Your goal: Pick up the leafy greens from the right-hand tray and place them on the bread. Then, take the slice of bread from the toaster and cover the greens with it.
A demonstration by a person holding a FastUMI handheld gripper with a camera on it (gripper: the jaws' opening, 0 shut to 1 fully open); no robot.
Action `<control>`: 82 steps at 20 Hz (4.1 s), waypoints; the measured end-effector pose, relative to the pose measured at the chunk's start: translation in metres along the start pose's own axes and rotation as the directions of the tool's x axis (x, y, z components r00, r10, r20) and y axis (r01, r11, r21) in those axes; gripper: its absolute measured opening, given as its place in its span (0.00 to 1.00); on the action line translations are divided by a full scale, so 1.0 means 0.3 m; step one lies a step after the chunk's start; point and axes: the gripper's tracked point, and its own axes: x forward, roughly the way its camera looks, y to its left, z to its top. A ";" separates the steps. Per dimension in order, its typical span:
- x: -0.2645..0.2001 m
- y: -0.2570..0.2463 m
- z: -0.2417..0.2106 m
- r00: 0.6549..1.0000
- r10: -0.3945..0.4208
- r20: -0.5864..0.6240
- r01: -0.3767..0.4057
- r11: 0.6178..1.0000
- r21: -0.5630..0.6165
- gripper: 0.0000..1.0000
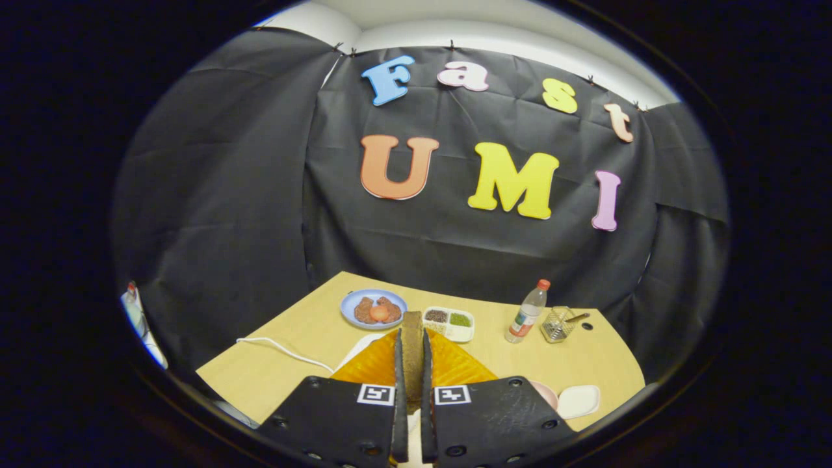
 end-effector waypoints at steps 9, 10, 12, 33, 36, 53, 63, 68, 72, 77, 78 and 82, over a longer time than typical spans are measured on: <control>-0.038 -0.232 -0.025 0.999 -0.053 -0.004 0.053 0.996 0.068 0.08; -0.035 -0.258 -0.035 0.998 -0.058 -0.010 0.059 0.996 0.073 0.08; -0.025 -0.303 -0.060 0.997 -0.069 -0.022 0.071 0.994 0.085 0.08; 0.217 -0.529 -0.538 0.978 -0.027 -0.207 0.077 0.968 0.238 0.08; 0.231 -0.569 -0.571 0.976 -0.038 -0.215 0.092 0.965 0.246 0.10; 0.276 -0.808 -0.781 0.952 -0.071 -0.299 0.154 0.952 0.265 0.19; 0.284 -0.838 -0.881 0.937 -0.061 -0.344 0.164 0.947 0.277 0.53; 0.215 -0.822 -0.780 0.962 -0.091 -0.256 0.153 0.960 0.236 0.93; 0.124 -0.773 -0.698 0.979 -0.110 -0.170 0.143 0.970 0.197 0.96; -0.001 -0.728 -0.613 0.985 -0.125 -0.117 0.146 0.970 0.196 0.97; -0.031 -0.731 -0.582 0.987 -0.130 -0.095 0.148 0.967 0.209 0.96; -0.170 -0.720 -0.449 0.991 -0.135 0.004 0.130 0.962 0.238 0.96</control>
